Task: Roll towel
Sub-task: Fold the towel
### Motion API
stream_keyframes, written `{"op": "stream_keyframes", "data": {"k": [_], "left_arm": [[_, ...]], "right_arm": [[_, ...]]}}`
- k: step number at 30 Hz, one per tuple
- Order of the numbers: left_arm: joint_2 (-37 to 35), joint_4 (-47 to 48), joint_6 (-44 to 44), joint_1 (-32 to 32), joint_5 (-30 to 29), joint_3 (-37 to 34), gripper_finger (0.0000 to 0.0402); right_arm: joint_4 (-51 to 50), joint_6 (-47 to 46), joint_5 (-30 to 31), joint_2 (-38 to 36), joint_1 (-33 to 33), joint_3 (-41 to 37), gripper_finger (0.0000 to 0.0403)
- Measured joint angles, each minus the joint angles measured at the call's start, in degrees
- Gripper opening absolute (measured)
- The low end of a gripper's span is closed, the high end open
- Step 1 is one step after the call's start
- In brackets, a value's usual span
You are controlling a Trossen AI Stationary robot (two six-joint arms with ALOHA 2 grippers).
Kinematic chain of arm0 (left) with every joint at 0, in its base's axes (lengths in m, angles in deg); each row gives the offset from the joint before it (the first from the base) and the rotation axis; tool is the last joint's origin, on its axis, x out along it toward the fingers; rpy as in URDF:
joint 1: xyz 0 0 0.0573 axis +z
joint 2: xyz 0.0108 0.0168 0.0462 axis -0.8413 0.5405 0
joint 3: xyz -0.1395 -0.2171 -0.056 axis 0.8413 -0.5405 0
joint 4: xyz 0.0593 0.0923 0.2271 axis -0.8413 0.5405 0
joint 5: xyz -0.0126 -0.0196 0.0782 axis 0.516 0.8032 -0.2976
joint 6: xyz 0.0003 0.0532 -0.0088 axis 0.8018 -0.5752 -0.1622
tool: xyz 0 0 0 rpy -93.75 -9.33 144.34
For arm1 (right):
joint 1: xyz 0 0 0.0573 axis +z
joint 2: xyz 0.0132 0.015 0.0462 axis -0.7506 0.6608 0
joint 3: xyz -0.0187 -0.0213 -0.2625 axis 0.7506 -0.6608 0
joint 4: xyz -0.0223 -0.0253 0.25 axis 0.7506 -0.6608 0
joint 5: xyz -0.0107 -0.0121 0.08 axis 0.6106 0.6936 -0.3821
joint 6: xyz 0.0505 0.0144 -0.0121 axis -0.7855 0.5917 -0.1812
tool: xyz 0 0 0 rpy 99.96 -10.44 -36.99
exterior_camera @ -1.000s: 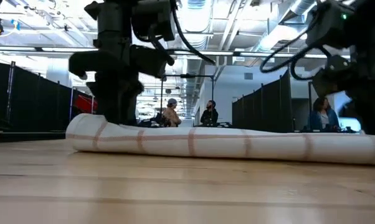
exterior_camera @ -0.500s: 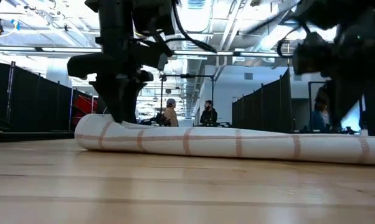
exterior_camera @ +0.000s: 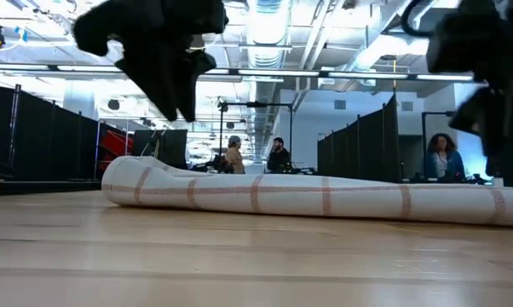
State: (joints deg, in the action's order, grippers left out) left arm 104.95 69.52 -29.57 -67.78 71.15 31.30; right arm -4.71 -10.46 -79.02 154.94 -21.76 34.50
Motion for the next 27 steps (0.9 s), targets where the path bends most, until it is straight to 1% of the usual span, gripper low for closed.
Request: {"op": "stream_keyframes", "data": {"k": [5,8,11,16,19,25,27], "left_arm": [[3.02,-0.17,4.1,-1.65,0.1,-1.68,0.016],[3.99,-0.7,5.56,-1.18,-0.51,-3.39,0.016],[4.08,-2.62,7.28,-0.44,-1.33,-6.5,0.016],[3.98,-4.35,9.68,0.51,-1.23,-10.91,0.016],[3.95,-7.42,11.97,0.47,-0.96,-13.08,0.016],[3.77,-7.86,16.81,-0.39,-0.69,-14.26,0.016],[3.08,-5.3,18.49,-0.48,-0.62,-13.44,0.016]], "right_arm": [[-3.41,-0.9,3.25,5.0,2.07,-0.02,0.0132],[-5.7,-1.69,4.71,7.53,1.96,-0.04,0.0132],[-5.5,-1.92,5.28,9.06,2.84,0.01,0.0132],[-5.75,-3.0,5.96,9.68,6.25,0.11,0.0132],[-7.8,-4.95,6.06,9.68,8.39,0.17,0.0132],[-12.34,-7.76,6.13,9.28,11.45,0.17,0.0132],[-13.67,-7.89,5.64,8.38,11.64,0.57,0.0132]]}}
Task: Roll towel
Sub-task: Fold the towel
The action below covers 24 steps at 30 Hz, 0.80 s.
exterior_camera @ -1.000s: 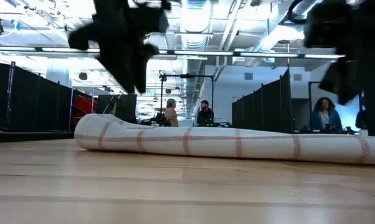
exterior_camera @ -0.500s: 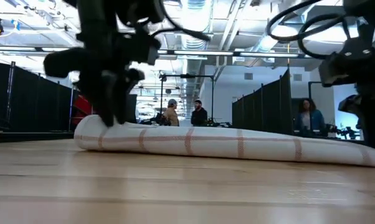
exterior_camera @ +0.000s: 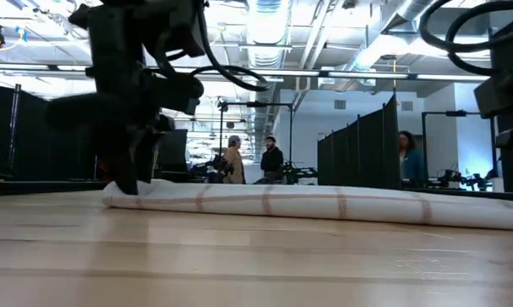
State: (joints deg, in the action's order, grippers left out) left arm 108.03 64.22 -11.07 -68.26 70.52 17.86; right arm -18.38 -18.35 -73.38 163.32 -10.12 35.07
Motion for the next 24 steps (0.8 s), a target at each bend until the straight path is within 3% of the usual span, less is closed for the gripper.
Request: {"op": "stream_keyframes", "data": {"k": [5,10,14,24], "left_arm": [[-3.77,5.98,1.89,0.02,-0.08,7.01,0.016],[-5.21,0.74,-0.27,0.02,-0.18,11.29,0.016],[-2.32,-0.42,-4.33,1.01,-0.16,11.3,0.016],[6.24,1.78,-5.14,1.79,0.29,11.17,0.016]], "right_arm": [[-4.45,0.35,-0.58,-4.02,-0.78,5.5,0.0132],[-1.75,0.54,5.14,-5.02,-1.01,7.97,0.0132],[-2.98,0.13,6.3,-1.66,-1.51,7.92,0.0132],[-2.41,-0.94,6.79,7.73,0.09,7.91,0.0132]]}}
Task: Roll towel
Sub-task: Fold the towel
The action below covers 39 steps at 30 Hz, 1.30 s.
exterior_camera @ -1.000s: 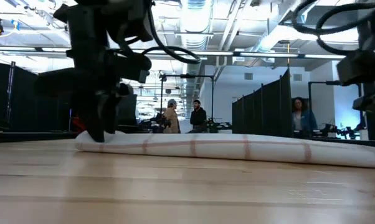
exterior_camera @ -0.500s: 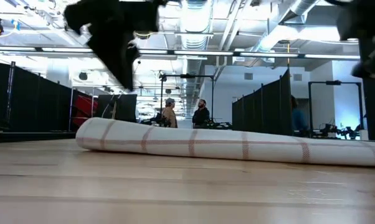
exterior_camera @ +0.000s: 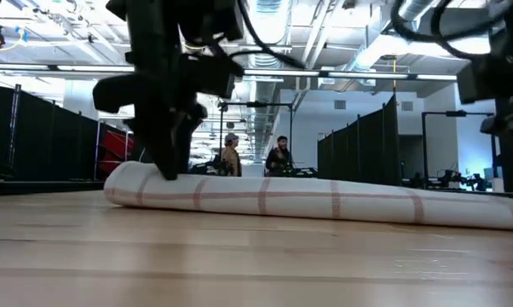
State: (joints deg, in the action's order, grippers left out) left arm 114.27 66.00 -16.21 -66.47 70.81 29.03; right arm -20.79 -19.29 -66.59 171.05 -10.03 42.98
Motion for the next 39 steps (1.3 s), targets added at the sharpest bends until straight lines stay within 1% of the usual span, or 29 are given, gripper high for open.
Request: {"op": "stream_keyframes", "data": {"k": [3,5,8,11,13,16,18,21,29,32,35,39], "left_arm": [[0.25,2.0,1.55,0.04,0.02,-0.1,0.016],[0.16,1.41,3.27,0.15,0.07,-1.28,0.016],[-0.34,0.68,6.88,0.17,0.11,-4.23,0.016],[-0.84,-1.96,9.93,0.17,0.11,-7.72,0.016],[-1.22,-3.61,11.31,0.17,0.41,-9.69,0.016],[-2.19,-6.18,12.69,0.3,0.6,-11.88,0.0159],[-2.99,-6.34,12.96,0.72,0.9,-12.33,0.0159],[-5.16,-5.91,13.03,2.05,0.99,-14.04,0.0159],[-14.9,-5.65,13.61,10.18,0.39,-22.93,0.0159],[-18.57,-5.84,13.64,13.15,1.34,-25.46,0.0159],[-21.74,-4.18,13.67,14.92,2.3,-25.38,0.0159],[-26.7,-1.36,12.4,15.23,2.68,-21.76,0.0159]], "right_arm": [[-2.16,0.0,0.19,1.12,1.06,0.09,0.0132],[-3.23,0.0,0.23,0.96,1.47,-0.3,0.0132],[-2.12,-0.01,0.23,-1.07,1.18,-2.5,0.0132],[-1.05,1.02,0.14,-3.82,-0.73,-4.95,0.0132],[-0.29,3.28,-1.43,-5.88,-3.21,-6.51,0.0132],[1.11,7.75,-5.72,-8.65,-8.45,-8.64,0.0132],[1.16,11.84,-8.59,-10.0,-12.45,-9.45,0.0132],[1.21,18.29,-10.92,-10.94,-18.39,-9.79,0.0132],[2.1,32.9,-12.03,-11.06,-32.66,-9.81,0.0132],[2.49,36.85,-12.27,-11.06,-37.25,-9.75,0.0132],[1.7,37.75,-12.42,-11.24,-40.59,-9.52,0.0132],[0.37,38.59,-12.4,-13.64,-41.87,-8.16,0.0132]]}}
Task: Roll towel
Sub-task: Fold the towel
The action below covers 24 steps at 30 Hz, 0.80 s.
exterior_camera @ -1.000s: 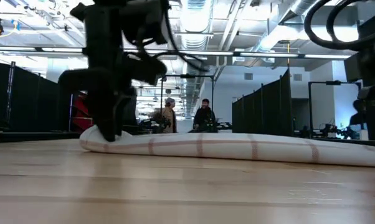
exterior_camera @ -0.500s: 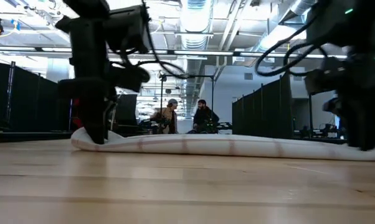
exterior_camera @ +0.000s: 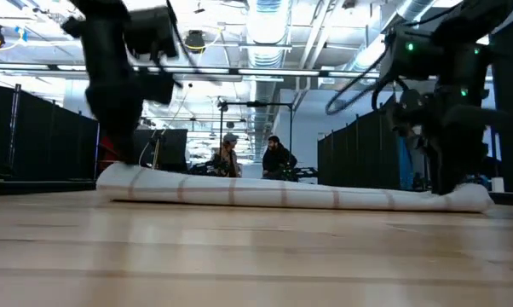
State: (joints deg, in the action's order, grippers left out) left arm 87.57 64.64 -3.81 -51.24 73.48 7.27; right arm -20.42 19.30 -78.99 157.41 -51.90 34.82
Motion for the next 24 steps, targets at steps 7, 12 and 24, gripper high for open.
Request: {"op": "stream_keyframes", "data": {"k": [7,12,24], "left_arm": [[-4.17,6.55,-5.25,-0.02,-0.23,6.29,0.0159],[-2.36,7.89,-9.21,-0.02,-0.45,6.53,0.0159],[7.47,7.06,-23.63,0.46,-1.47,6.55,0.0159]], "right_arm": [[-0.81,0.07,0.02,-6.64,1.62,4.99,0.0132],[-0.75,0.05,0.13,-9.04,3.55,5.97,0.0132],[-0.22,-0.91,3.08,-5.58,2.73,5.97,0.0132]]}}
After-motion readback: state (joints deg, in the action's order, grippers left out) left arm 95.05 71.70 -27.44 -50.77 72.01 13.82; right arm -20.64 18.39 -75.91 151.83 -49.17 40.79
